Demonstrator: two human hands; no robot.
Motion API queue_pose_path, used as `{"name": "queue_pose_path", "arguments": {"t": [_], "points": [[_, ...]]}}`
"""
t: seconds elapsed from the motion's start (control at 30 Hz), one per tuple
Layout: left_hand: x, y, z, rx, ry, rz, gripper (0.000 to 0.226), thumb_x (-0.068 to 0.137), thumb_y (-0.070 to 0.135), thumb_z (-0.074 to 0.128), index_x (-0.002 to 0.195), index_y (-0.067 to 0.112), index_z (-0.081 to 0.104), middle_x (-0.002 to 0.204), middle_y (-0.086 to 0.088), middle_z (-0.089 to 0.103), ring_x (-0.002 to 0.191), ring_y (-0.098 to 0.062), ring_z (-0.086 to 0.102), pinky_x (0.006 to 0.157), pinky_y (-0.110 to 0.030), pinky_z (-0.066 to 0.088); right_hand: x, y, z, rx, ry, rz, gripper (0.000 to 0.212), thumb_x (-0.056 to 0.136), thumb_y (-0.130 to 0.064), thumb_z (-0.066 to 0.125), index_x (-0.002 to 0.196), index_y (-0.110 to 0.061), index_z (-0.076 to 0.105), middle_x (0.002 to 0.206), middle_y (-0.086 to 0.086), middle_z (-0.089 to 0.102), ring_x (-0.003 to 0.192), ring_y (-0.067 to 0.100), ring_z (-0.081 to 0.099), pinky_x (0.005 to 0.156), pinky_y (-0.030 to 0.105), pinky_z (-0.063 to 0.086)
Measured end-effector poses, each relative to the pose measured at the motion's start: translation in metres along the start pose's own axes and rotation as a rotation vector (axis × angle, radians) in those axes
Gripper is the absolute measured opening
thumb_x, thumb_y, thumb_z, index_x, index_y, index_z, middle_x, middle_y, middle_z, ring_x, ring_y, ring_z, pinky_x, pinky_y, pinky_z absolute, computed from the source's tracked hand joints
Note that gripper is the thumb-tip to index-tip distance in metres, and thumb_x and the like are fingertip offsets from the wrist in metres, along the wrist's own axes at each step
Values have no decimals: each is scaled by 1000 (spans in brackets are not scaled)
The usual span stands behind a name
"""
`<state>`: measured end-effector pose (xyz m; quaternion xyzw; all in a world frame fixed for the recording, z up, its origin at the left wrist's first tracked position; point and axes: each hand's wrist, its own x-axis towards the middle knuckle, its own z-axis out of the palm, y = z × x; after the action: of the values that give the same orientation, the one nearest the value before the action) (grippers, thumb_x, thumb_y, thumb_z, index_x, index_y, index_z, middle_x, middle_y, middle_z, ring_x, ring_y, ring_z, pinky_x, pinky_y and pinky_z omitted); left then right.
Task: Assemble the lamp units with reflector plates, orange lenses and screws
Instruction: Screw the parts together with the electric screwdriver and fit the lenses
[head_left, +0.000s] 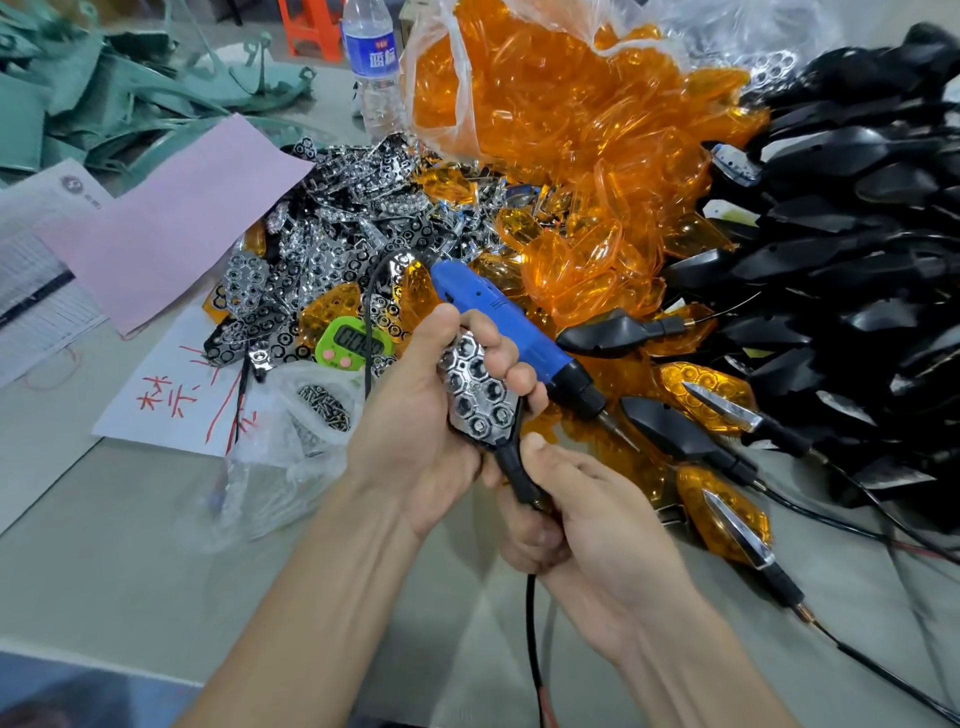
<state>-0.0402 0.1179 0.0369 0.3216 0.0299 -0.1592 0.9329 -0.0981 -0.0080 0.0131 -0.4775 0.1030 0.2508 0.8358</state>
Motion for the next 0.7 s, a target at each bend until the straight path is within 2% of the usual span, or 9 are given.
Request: {"name": "queue_pose_path", "arguments": {"t": [0.1, 0.2, 0.33, 0.43, 0.5, 0.53, 0.6, 0.7], "points": [[1, -1, 5, 73, 73, 65, 36, 97, 34, 50, 69, 15, 63, 63, 0, 51, 56, -16, 55, 59, -32, 56, 1, 1, 4, 31, 3, 19, 36, 92, -35, 56, 99, 0, 58, 56, 3, 24, 46, 12, 19, 55, 34, 8], [3, -3, 8, 137, 178, 101, 47, 106, 32, 47, 67, 15, 67, 62, -3, 54, 53, -17, 57, 54, -32, 55, 2, 4, 5, 74, 22, 31, 33, 98, -33, 54, 107, -2, 57, 57, 2, 24, 46, 11, 20, 54, 34, 7], [4, -1, 10, 227, 206, 161, 54, 109, 42, 44, 69, 17, 71, 65, -4, 58, 57, -19, 61, 55, -33, 55, 4, 1, 6, 27, 17, 25, 31, 104, -35, 48, 106, -6, 58, 56, 1, 24, 47, 12, 18, 49, 29, 13], [1, 2, 8, 315, 116, 179, 44, 103, 49, 47, 89, 13, 70, 78, -8, 65, 74, -23, 68, 68, -36, 60, 4, -3, 6, 59, -13, 15, 38, 103, -38, 47, 92, -5, 62, 57, 3, 19, 51, 15, 11, 51, 31, 10], [-4, 3, 6, 366, 93, 233, 25, 100, 34, 50, 103, 14, 64, 92, -12, 68, 93, -27, 69, 72, -36, 61, 4, -4, 4, 74, -16, 14, 41, 102, -38, 47, 85, -6, 65, 58, 4, 17, 53, 16, 8, 52, 32, 10], [-6, 3, 5, 372, 98, 272, 19, 100, 27, 49, 105, 15, 62, 97, -14, 68, 97, -31, 68, 65, -34, 60, 4, -4, 3, 71, -15, 11, 41, 102, -38, 47, 83, -7, 66, 59, 4, 17, 52, 16, 9, 52, 32, 10], [-9, -2, 4, 404, 124, 332, 15, 104, 23, 47, 105, 16, 61, 97, -17, 66, 91, -37, 66, 49, -24, 54, 4, -4, 3, 59, -17, 3, 40, 100, -40, 49, 82, -8, 66, 58, 4, 18, 51, 16, 11, 51, 31, 11], [-10, -11, 7, 585, 189, 397, 16, 106, 23, 52, 99, 9, 57, 80, -19, 62, 61, -23, 66, 45, -20, 48, 5, -1, 6, 81, -30, 15, 36, 95, -40, 54, 70, -17, 68, 54, 0, 23, 48, 14, 14, 48, 29, 13]]}}
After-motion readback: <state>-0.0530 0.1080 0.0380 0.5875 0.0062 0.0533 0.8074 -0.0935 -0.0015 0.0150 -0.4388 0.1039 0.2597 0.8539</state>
